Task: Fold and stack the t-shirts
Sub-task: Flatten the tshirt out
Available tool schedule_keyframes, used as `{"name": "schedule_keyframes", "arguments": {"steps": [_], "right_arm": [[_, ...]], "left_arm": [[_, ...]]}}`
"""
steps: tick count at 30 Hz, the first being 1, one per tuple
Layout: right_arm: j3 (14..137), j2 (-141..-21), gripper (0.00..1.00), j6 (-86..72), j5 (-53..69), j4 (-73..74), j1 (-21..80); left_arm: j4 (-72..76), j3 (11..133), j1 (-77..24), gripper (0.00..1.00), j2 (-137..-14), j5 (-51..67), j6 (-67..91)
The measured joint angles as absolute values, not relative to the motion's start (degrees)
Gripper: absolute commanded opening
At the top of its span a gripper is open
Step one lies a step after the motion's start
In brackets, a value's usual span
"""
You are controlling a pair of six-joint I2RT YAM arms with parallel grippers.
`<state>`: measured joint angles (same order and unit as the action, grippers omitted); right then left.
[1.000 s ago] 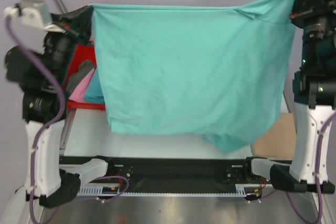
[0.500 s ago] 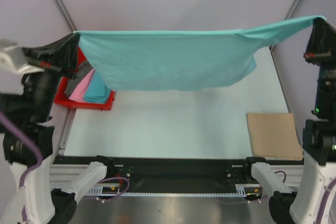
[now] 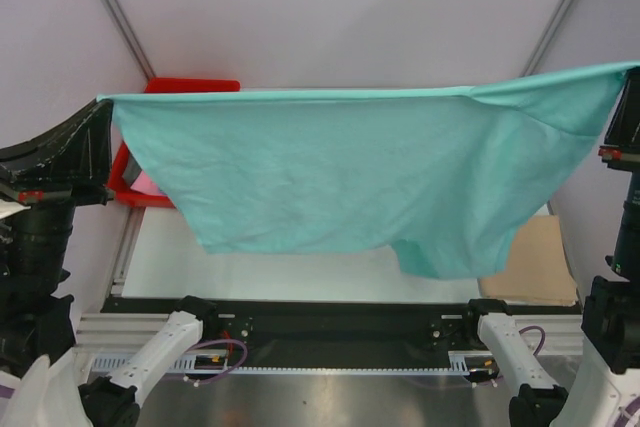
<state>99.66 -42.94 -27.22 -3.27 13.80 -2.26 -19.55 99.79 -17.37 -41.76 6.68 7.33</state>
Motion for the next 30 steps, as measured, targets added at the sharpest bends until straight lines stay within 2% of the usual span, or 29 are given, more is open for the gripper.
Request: {"name": "schedule_keyframes", "arguments": {"steps": [5,10,14,17,20,23,26,30], "right_arm": [[95.3,-46.6,0.0,-27.7,-2.3,10.4,-2.3],[82.9,-53.1,0.0,-29.5,-2.1,4.8,-2.3],[71.7,-62.8,0.0,-30.3,-2.3,1.1,-2.3],[66.1,-72.1,0.0,-30.3,-2.3,-0.5,-2.3],[64.8,-80.8,0.0,-30.0,-2.3,-3.0,-2.2],[66.7,-90.1,0.0,-29.8,-1.9,-6.9,-2.2],[72.2,-99.8,0.0,-29.6,-1.4,-8.3,-2.2],[80.8,-110.1,0.0,-29.3,-0.6,-7.8,-2.1]], "left_arm": [[-16.5,94.8,-17.4,0.0,-42.1,6.1,6.9],[-9.0,78.5,-17.4,0.0,-45.8,2.7,6.8],[-4.0,68.0,-16.6,0.0,-57.9,0.0,6.3],[-1.4,63.9,-15.0,0.0,-71.4,0.0,6.4],[0.9,63.3,-12.9,0.0,-87.3,0.3,6.5],[1.4,65.6,-11.2,0.0,-96.7,0.8,6.5],[1.0,73.5,-10.1,0.0,-107.9,2.1,6.6],[0.7,82.5,-9.1,0.0,-115.5,3.2,6.6]]}}
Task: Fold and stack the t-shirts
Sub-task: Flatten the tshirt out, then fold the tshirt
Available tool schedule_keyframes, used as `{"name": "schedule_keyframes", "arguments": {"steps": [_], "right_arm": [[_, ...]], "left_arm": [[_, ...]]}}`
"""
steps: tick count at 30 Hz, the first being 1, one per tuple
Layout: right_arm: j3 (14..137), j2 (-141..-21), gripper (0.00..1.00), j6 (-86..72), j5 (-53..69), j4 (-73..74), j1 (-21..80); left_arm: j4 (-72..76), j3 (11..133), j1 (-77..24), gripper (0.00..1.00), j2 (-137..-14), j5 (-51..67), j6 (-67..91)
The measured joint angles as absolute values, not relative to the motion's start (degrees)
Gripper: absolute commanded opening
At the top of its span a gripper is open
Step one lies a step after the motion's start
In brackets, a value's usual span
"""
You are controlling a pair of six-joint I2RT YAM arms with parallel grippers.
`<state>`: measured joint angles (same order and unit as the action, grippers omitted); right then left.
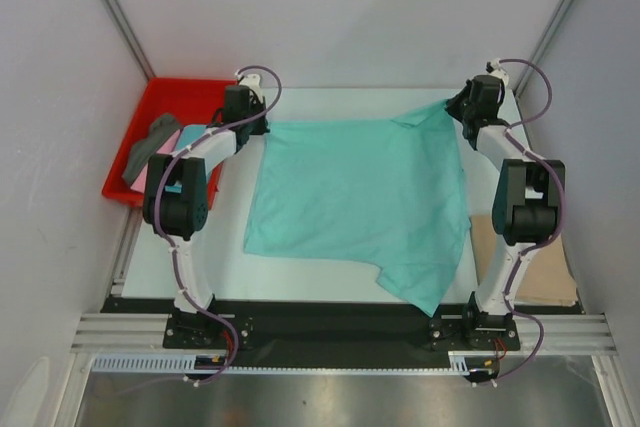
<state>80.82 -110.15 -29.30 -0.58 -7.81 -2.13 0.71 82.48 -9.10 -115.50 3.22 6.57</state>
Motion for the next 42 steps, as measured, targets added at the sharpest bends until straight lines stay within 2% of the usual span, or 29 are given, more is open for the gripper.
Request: {"name": "schedule_keyframes", "arguments": {"steps": [7,15,29,42], "right_arm": [[90.7,-116.5,0.0,-29.3,0.6,-4.2,-2.1],[95.5,-116.3,0.0,-30.6,0.9,9.0,-2.2],[86.5,-103.4,0.0,-39.2,1.3,31.9,-2.7],[73.5,-94.7,0.0,-40.8,5.2,39.7,-5.7]], "left_arm": [[-0.4,92.2,-8.1,0.0,-120.7,4.8,6.5],[-6.8,94.4,-8.1,0.0,-121.3,6.5,7.0],[-22.0,92.6,-8.1,0.01,-118.5,7.6,13.5],[-34.9,91.0,-8.1,0.0,-115.1,4.0,13.0]]}}
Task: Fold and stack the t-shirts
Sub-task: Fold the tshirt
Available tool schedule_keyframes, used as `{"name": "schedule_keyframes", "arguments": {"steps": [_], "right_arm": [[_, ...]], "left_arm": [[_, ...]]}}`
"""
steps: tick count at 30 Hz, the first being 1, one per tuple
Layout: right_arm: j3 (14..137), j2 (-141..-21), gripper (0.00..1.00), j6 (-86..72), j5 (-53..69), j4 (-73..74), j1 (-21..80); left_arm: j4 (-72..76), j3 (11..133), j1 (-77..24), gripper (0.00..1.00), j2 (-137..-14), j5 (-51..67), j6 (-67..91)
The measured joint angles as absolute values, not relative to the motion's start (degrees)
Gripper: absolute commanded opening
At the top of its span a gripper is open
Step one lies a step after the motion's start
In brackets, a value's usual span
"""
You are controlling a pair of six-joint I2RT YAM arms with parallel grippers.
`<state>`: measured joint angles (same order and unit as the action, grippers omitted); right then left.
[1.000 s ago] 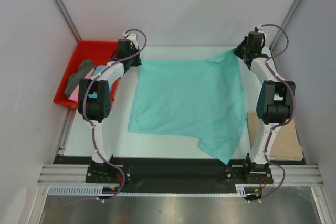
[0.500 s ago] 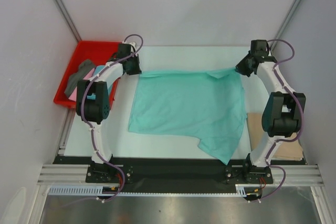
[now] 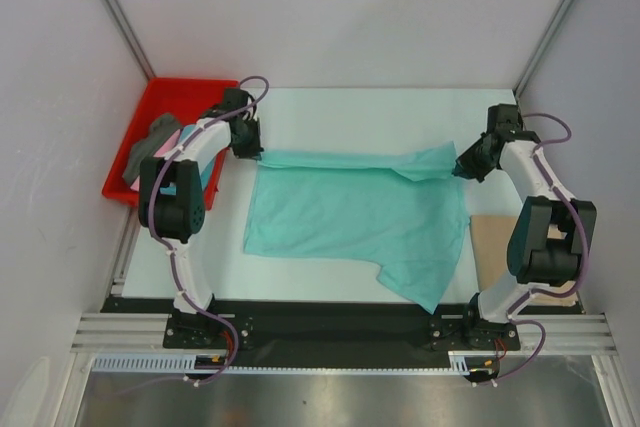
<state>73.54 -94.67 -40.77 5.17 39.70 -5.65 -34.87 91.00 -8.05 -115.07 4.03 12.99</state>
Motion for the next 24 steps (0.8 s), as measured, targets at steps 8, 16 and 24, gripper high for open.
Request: {"name": "schedule_keyframes", "arguments": {"steps": [8,16,24], "right_arm": [[69.5,-92.2,0.0,-41.0,7.4,40.2,-6.9],[64.4,-91.1,0.0,-41.2,8.1,40.0,-6.9],[62.4,-90.6,0.0,-41.7,8.4,39.7,-6.9]], "left_arm": [[-38.2,87.1,-8.1,0.0,-115.0,4.3,13.0],[-39.1,85.9,-8.1,0.0,-115.0,4.6,13.0],[-39.2,85.2,-8.1,0.0,-115.0,4.6,13.1]]}}
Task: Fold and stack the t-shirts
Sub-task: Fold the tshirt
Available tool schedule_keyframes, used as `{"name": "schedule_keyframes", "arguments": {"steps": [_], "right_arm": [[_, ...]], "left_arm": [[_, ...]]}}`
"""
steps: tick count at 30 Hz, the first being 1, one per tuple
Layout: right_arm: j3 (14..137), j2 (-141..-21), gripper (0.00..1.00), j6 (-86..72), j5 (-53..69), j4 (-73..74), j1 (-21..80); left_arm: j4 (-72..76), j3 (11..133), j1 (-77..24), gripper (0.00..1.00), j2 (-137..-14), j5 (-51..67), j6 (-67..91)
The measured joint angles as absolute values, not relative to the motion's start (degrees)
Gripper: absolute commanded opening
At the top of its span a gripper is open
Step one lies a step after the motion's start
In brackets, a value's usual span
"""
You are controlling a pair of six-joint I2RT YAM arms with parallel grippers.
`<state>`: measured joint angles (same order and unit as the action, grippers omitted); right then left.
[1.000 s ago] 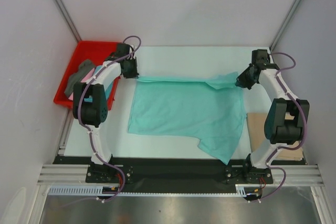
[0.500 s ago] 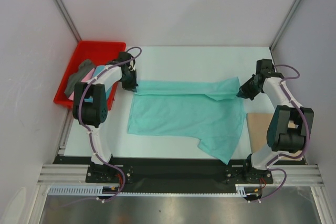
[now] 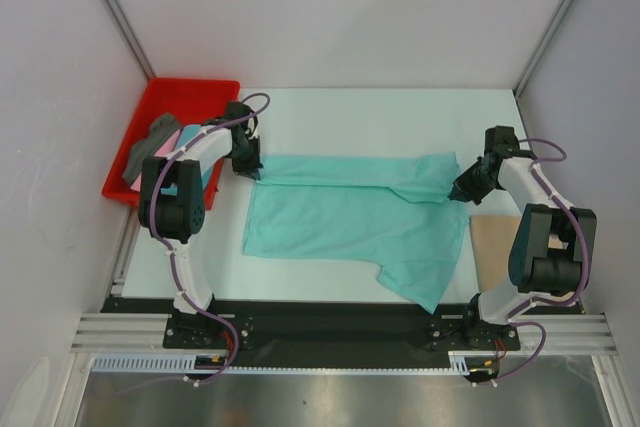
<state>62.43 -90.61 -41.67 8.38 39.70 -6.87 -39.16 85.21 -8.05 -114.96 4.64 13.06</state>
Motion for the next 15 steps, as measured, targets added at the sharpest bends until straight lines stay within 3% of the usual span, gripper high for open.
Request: {"name": "schedule_keyframes", "arguments": {"steps": [15], "right_arm": [[61.8,-90.6,0.0,-42.0,8.5,38.6,-6.9]], "left_arm": [[-39.1,85.2,-8.1,0.01,-115.0,4.6,13.1]]}}
